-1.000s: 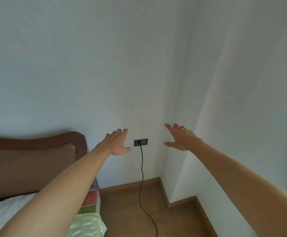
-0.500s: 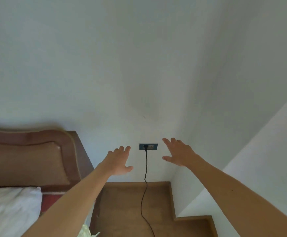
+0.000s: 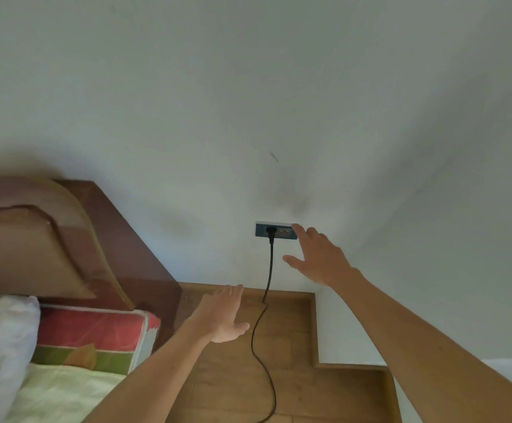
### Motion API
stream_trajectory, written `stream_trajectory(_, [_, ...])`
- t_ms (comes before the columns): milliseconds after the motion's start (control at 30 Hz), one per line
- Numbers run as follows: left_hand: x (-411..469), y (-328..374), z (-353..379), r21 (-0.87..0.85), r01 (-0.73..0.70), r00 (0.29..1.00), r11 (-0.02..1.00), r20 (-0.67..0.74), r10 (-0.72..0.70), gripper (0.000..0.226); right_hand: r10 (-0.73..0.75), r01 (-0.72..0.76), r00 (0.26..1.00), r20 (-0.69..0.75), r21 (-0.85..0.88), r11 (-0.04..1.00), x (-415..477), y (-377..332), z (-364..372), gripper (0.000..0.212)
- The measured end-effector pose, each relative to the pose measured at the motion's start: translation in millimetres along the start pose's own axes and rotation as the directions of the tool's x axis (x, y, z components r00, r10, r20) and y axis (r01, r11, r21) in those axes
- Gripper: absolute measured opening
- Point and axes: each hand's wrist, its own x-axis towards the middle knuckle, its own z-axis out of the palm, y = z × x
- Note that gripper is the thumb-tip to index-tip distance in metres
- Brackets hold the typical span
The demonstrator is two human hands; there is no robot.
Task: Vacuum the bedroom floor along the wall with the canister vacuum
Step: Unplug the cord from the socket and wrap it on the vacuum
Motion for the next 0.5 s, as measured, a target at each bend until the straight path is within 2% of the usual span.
stream_trajectory(100, [30.3, 4.1, 21.5, -0.109, -0.008, 1.0, 0.994, -0.005, 0.007, 0.084, 0.059, -0.054, 0.998, -0.037, 0.108, 0.993, 23.5, 2.1, 28.7, 0.071])
stream_trajectory(167, [50.8, 9.8, 35.0, -0.255, -0.005, 0.998, 0.967, -0.059, -0.011, 0.08, 0.112, -0.093, 0.99, -0.081, 0.21, 0.973, 37.3, 1.0, 46.6, 0.067])
stream_trajectory(333, [91.1, 29.9, 65.6, -0.612, -0.022, 0.973, 0.79, -0.196, -0.124, 0.065, 0.281, -0.166, 0.944, -0.17, 0.492, 0.854, 64.1, -12.3, 89.5, 0.053])
stream_trajectory(500, [110.5, 36.5, 95.5, -0.73, -0.102, 0.955, 0.675, -0.262, -0.139, 0.048, 0.417, -0.187, 0.882, -0.219, 0.651, 0.736, 84.9, -23.3, 117.1, 0.04])
